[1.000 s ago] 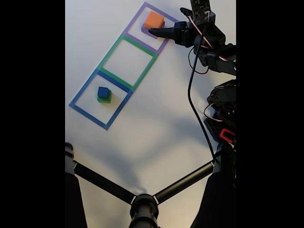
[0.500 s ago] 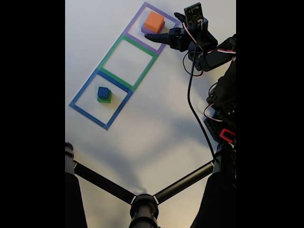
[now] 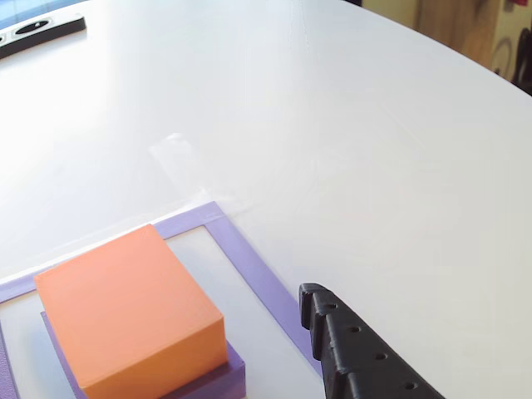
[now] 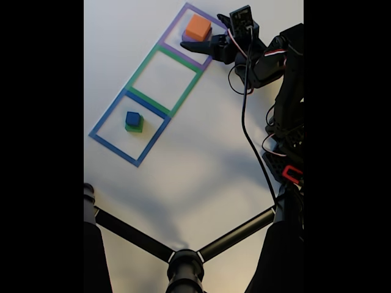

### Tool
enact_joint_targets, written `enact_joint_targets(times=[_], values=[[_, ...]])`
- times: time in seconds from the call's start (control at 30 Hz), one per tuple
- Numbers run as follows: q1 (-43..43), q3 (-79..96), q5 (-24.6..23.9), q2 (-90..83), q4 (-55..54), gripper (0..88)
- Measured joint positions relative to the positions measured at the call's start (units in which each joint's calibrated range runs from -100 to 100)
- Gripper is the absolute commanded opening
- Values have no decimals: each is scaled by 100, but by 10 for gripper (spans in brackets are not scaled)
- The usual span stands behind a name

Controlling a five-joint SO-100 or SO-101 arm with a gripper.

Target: Tower of hanoi

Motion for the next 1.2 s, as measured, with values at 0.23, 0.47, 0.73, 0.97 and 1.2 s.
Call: enact_joint_targets(times=[0.23,0.47,0.73,0.97,1.2], values=[[-260,-215,0,67,0,478],[-419,-327,0,202,-8,423],[-419,-353,0,261,-8,369],[-419,-353,0,261,-8,317],[-419,-353,0,261,-8,229]])
